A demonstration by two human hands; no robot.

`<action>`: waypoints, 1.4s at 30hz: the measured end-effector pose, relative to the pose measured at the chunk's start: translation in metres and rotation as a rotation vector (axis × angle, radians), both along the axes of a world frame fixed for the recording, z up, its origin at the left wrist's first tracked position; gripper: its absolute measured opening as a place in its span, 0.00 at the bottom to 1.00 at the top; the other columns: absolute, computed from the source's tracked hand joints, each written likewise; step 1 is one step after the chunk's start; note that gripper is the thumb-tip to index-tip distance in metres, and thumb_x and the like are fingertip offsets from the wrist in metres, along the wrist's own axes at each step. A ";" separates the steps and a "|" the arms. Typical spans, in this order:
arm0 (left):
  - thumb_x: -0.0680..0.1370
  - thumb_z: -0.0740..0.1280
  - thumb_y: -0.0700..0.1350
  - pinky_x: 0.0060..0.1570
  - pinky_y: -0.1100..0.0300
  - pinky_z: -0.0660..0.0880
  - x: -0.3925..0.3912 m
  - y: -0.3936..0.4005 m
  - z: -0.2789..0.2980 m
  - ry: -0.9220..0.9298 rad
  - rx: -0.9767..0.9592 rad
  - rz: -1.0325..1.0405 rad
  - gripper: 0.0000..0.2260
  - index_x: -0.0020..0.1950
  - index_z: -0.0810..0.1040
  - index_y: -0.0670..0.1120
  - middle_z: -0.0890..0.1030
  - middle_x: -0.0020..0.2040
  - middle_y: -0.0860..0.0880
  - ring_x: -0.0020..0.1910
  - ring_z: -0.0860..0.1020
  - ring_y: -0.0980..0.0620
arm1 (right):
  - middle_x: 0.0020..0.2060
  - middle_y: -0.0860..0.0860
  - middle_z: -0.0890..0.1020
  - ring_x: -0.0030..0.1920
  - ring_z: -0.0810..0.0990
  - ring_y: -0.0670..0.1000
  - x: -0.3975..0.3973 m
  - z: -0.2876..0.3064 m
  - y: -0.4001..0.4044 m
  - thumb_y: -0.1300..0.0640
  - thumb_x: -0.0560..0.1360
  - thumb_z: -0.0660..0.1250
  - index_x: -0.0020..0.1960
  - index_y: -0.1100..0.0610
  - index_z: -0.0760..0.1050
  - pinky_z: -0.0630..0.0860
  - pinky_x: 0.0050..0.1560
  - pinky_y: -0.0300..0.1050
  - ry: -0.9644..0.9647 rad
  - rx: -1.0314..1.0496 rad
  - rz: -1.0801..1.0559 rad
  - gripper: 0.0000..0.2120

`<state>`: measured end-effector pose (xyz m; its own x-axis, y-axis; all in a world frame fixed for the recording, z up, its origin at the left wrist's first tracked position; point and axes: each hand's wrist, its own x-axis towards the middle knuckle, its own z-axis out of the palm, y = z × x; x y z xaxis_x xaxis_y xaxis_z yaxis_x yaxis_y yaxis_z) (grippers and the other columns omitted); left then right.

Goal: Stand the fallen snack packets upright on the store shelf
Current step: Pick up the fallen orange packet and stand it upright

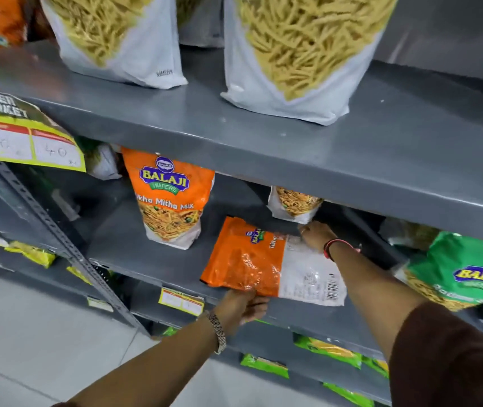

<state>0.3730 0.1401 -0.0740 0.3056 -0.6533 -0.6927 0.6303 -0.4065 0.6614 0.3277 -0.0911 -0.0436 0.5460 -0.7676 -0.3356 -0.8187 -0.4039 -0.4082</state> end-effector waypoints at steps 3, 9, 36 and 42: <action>0.80 0.57 0.40 0.37 0.63 0.76 0.007 0.004 -0.001 0.002 -0.036 -0.043 0.07 0.46 0.74 0.42 0.78 0.42 0.44 0.36 0.77 0.52 | 0.43 0.58 0.79 0.37 0.76 0.52 0.003 0.004 0.001 0.57 0.76 0.59 0.47 0.60 0.75 0.67 0.34 0.40 0.038 -0.014 -0.050 0.08; 0.80 0.56 0.38 0.41 0.61 0.79 0.024 0.005 0.002 -0.108 -0.174 0.086 0.10 0.60 0.71 0.43 0.80 0.49 0.45 0.41 0.81 0.51 | 0.34 0.53 0.78 0.33 0.75 0.53 -0.028 0.019 0.007 0.56 0.71 0.66 0.37 0.59 0.79 0.68 0.30 0.40 -0.074 0.048 -0.211 0.07; 0.76 0.45 0.65 0.68 0.51 0.66 0.053 -0.047 0.043 -0.535 0.029 -0.366 0.32 0.75 0.56 0.48 0.61 0.76 0.45 0.72 0.65 0.43 | 0.46 0.56 0.81 0.48 0.81 0.56 -0.085 0.011 0.050 0.49 0.79 0.55 0.46 0.58 0.77 0.76 0.55 0.50 -0.920 0.383 -0.710 0.16; 0.75 0.43 0.66 0.74 0.46 0.57 0.029 -0.060 0.046 -0.207 0.035 -0.548 0.36 0.77 0.49 0.46 0.56 0.77 0.41 0.75 0.57 0.40 | 0.31 0.54 0.82 0.30 0.82 0.51 -0.098 0.011 0.061 0.48 0.79 0.56 0.34 0.58 0.76 0.81 0.41 0.46 -0.793 0.308 -0.726 0.21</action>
